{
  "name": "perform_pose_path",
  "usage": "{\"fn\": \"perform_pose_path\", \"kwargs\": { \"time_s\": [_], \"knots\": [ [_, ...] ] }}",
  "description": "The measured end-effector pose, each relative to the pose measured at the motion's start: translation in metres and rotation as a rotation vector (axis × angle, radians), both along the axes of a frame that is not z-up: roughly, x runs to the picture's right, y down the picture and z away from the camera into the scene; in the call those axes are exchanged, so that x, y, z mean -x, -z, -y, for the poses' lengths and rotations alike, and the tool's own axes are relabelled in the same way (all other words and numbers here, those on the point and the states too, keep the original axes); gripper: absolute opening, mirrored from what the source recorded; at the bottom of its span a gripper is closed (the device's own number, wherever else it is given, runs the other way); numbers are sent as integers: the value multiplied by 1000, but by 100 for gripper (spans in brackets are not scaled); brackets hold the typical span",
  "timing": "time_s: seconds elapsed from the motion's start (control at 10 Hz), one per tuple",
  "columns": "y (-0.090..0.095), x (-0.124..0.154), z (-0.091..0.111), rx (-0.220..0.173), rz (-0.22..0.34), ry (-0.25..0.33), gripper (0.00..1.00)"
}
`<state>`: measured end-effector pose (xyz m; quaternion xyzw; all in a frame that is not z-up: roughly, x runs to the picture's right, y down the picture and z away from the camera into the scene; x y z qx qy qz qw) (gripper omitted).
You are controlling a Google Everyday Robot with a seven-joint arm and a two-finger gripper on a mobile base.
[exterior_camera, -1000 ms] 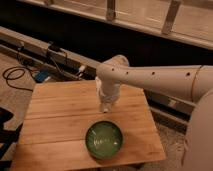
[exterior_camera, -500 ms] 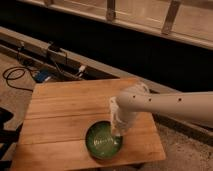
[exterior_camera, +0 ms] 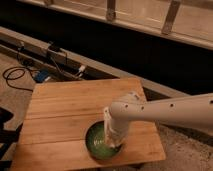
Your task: Place the bottle in the ceramic bowl
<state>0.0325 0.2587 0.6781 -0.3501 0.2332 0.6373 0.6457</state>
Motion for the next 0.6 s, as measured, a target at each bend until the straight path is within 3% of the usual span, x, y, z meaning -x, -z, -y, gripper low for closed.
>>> {"fn": "perform_pose_path", "kwargs": {
  "time_s": [0.3,0.6],
  "knots": [
    [2,12,-1,36,31,63,5],
    [2,11,-1,38,30,64,31]
  ]
}}
